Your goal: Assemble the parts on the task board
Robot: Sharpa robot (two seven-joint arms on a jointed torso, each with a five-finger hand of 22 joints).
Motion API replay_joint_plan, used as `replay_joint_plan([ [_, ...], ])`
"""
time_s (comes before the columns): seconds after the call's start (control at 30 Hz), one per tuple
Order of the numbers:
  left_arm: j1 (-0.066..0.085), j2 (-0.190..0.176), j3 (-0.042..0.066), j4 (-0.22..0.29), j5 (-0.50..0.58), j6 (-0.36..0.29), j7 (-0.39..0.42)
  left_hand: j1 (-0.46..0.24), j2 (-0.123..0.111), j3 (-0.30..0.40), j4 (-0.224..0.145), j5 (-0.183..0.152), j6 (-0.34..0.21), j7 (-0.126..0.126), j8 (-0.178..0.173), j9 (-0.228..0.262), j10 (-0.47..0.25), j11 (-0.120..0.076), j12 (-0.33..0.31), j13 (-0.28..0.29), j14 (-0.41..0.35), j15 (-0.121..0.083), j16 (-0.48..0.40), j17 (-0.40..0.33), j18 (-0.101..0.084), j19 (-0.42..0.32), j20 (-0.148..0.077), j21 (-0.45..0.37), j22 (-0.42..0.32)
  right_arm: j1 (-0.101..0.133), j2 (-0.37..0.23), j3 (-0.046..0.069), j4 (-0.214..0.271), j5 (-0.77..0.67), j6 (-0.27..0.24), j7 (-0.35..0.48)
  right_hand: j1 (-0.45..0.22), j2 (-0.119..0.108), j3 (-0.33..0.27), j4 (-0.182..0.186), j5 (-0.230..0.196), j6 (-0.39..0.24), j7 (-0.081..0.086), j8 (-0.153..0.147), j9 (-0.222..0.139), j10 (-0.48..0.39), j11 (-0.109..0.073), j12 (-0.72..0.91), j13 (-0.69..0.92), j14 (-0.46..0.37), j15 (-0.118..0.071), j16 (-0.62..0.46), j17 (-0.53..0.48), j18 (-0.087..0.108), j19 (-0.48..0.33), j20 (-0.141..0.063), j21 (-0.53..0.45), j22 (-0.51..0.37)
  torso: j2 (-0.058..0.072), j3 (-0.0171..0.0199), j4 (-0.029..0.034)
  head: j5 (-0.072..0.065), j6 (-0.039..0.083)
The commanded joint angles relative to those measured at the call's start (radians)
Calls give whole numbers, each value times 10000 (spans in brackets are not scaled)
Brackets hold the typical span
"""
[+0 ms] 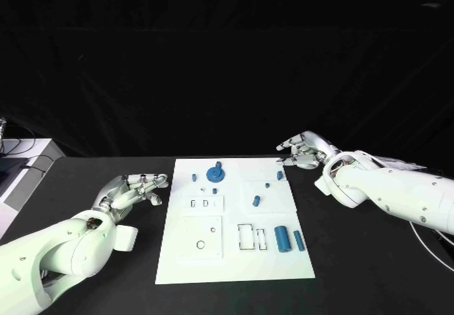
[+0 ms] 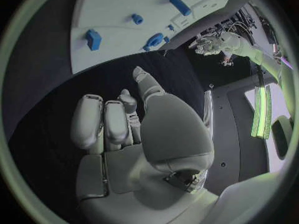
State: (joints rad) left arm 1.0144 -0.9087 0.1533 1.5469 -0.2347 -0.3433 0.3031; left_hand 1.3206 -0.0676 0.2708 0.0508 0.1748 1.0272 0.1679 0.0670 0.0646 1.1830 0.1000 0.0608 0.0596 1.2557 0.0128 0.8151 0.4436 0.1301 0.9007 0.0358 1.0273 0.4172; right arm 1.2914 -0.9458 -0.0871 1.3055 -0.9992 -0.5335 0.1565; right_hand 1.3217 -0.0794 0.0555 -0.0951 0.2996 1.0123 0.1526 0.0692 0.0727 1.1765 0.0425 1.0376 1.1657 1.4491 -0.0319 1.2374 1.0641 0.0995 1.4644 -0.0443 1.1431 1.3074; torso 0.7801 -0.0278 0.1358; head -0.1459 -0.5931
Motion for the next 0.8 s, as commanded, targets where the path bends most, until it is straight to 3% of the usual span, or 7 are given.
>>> replay_joint_plan([
  [0.03,-11,-49,20,113,-5,174,179,16,60,-11,-62,-57,-7,-59,-38,0,3,-22,-14,5,-68,8,63,-8,65,-68,-34,63,-11,-19,-66,-35,-146,-86,754,432,134,-22,-61,3,62,35,15,-51,-13,-31,-9,-32,-3,-64,-17,-17,20,-75,515,-18,47,1586,9,25,38,-112,-9],
  [0.23,-14,-100,42,218,-2,184,180,17,59,-10,-63,-57,-7,-59,-38,0,3,-22,-13,5,-68,8,63,-8,65,-68,-34,63,-11,-131,-80,-80,-324,-835,922,159,142,-86,-65,73,315,30,10,-47,-9,-27,-16,-43,-14,-67,-20,-46,13,-69,511,-17,30,1580,29,58,88,-147,-79],
  [0.7,-18,-109,91,270,2,208,185,17,59,-10,-63,-57,-7,-59,-38,0,3,-22,-13,5,-68,8,63,-8,65,-68,-34,63,-11,-442,236,-104,-753,-1211,1022,-303,108,-133,-68,192,285,8,14,-46,-8,-28,-9,-37,-11,-58,-16,-49,32,-61,520,-18,7,1574,105,113,101,-169,-194],
  [0.8,-20,-103,107,260,2,212,184,17,59,-10,-63,-57,-7,-59,-38,0,3,-22,-13,5,-68,8,63,-8,65,-68,-34,63,-11,-468,269,-104,-801,-1220,1020,-347,105,-146,-68,220,287,3,16,-47,-7,-25,-8,-32,-9,-58,-16,-52,34,-57,522,-17,-5,1572,101,108,99,-157,-214],
])
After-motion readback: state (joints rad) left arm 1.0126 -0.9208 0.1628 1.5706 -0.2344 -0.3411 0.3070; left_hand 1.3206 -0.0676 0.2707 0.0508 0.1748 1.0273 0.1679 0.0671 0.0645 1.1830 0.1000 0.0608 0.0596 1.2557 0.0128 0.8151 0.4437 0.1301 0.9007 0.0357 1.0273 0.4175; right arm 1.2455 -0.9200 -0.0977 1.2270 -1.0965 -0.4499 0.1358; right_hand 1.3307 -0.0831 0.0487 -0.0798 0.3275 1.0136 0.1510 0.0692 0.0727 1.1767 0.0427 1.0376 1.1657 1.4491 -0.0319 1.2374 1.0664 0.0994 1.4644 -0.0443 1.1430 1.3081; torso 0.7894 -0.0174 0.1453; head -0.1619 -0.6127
